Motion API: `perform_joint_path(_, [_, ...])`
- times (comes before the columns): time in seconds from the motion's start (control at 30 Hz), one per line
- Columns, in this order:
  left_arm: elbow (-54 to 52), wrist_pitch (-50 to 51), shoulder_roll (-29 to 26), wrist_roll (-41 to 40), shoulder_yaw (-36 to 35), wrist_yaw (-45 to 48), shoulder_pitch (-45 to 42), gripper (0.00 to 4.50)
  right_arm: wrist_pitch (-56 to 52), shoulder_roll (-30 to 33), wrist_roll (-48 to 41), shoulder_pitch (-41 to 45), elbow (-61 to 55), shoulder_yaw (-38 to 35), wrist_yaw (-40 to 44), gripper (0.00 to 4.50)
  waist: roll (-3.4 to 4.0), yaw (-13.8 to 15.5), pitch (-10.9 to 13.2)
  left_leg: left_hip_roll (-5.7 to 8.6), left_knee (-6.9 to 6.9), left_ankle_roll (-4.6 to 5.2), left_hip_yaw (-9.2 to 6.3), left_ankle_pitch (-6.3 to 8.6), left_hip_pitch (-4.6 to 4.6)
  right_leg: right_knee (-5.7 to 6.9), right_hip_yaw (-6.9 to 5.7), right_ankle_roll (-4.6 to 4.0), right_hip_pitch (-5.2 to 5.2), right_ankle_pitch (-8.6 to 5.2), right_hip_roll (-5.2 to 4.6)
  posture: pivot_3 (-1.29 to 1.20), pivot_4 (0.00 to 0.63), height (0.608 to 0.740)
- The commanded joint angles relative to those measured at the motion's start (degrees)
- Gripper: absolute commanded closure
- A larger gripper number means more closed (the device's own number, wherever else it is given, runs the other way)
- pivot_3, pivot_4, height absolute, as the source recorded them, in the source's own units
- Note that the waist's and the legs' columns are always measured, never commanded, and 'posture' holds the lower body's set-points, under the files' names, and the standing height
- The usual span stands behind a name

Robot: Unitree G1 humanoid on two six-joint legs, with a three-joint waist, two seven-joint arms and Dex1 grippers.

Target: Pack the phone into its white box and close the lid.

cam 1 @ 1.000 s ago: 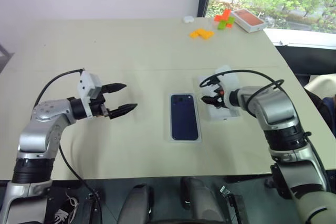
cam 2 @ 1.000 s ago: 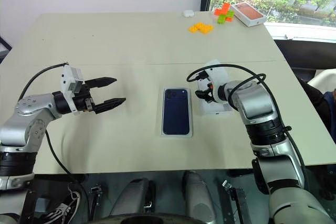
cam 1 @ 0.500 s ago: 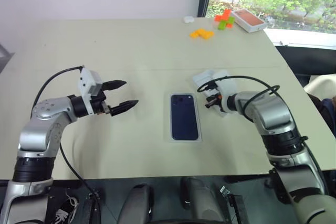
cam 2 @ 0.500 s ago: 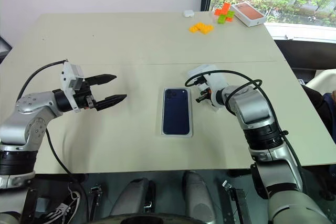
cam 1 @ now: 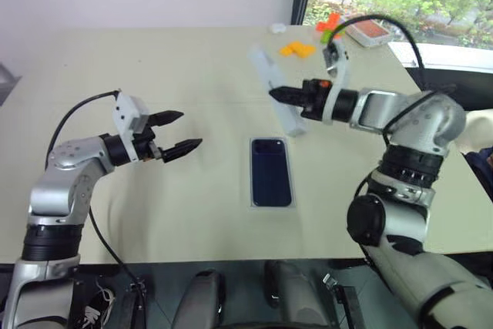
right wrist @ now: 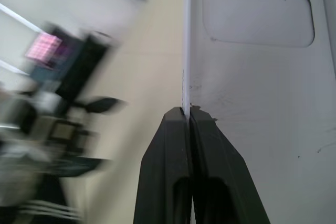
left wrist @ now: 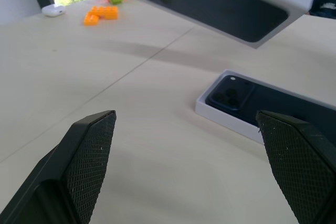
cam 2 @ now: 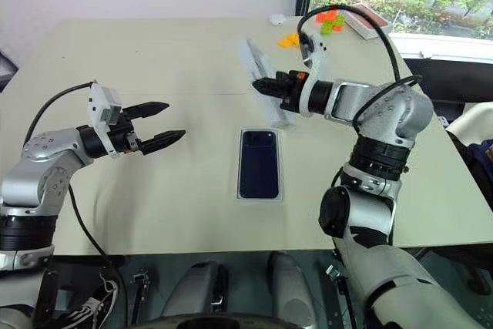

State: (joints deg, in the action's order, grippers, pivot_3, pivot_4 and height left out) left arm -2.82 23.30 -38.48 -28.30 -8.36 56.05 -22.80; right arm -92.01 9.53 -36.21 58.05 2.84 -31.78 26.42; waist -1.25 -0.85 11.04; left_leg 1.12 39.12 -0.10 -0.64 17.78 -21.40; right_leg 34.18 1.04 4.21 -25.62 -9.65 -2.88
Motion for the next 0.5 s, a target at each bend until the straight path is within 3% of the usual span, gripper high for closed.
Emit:
perform_joint_path(0.03, [-0.8, -0.2, -0.1, -1.6, -2.3, -0.6, -1.1, 0.00, -0.5, -2.5, -7.4, -0.1, 1.9, -4.8, -5.1, 4.42, 0.00, -0.1, 0.0, 0.02, 0.00, 0.00, 0.01, 0.00, -0.02, 0.00, 0.00, 0.00, -0.01, 0.00, -0.02, 0.00, 0.150, 0.740])
perform_joint_path(0.2, [-2.7, -0.5, 0.7, -2.2, -2.6, -1.7, 0.0, 0.00, -0.5, -8.1, -19.1, -5.3, 0.8, -4.1, -13.0, 4.42, 0.00, -0.3, 0.0, 0.06, -0.03, 0.01, 0.03, 0.01, -0.04, 0.00, 0.02, 0.00, -0.04, 0.00, -0.07, 0.00, 0.150, 0.740])
perform_joint_path(0.5, [-4.8, 0.7, 0.7, -3.9, -3.0, -2.5, 1.3, 0.00, -0.5, -12.2, -36.4, -8.8, 3.6, -3.5, -27.0, 4.42, 0.04, -0.5, 0.0, -0.01, -0.04, 0.02, 0.08, 0.01, -0.06, 0.05, 0.06, 0.00, -0.14, 0.00, 0.01, 0.00, 0.150, 0.740])
